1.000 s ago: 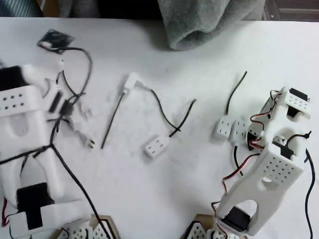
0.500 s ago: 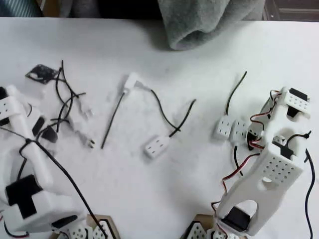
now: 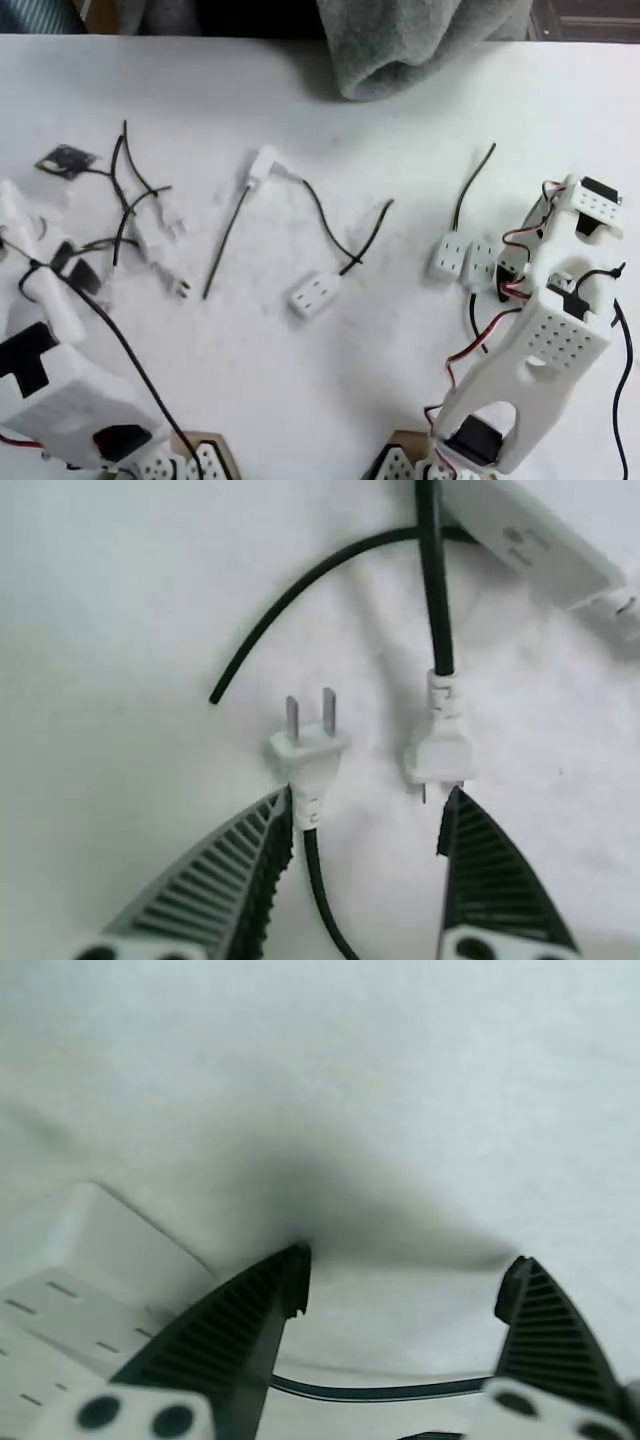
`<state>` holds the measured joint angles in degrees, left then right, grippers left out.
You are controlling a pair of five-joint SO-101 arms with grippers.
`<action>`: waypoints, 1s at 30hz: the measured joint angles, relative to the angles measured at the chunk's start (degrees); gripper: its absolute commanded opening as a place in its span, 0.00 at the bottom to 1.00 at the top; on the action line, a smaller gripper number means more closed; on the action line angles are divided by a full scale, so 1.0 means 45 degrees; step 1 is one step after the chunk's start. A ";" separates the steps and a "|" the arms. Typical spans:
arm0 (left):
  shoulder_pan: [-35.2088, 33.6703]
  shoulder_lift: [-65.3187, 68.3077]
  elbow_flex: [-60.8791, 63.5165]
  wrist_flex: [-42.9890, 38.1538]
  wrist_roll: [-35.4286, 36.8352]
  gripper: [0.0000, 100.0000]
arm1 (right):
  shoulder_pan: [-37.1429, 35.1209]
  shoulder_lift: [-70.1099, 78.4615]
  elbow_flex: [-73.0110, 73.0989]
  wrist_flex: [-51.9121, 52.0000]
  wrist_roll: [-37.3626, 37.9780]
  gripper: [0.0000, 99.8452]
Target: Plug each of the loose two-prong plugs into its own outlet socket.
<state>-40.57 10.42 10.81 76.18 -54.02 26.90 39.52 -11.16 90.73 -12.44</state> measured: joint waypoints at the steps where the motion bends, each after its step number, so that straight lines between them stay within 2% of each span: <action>1: -0.0156 0.0000 -0.0215 0.0274 -0.0176 0.24 | 0.0000 0.0000 0.0000 0.0000 0.0000 0.32; 6: -0.0938 0.0137 -0.0469 0.0430 -0.1328 0.24 | 0.0000 0.0000 0.0000 0.0000 0.0000 0.32; 14: -0.1114 0.0117 0.1074 -0.2501 -0.1602 0.24 | 0.0000 0.0000 0.0000 0.0000 0.0000 0.32; 23: -0.1114 0.0117 0.2383 -0.4063 -0.1602 0.24 | 0.0000 0.0000 0.0000 0.0000 0.0000 0.32; 30: -0.0645 0.0000 0.3770 -0.5158 -0.1641 0.16 | 0.0000 0.0000 0.0000 0.0000 0.0000 0.32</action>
<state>-43.47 10.42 27.78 52.97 -61.41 26.90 39.52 -11.16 90.73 -12.44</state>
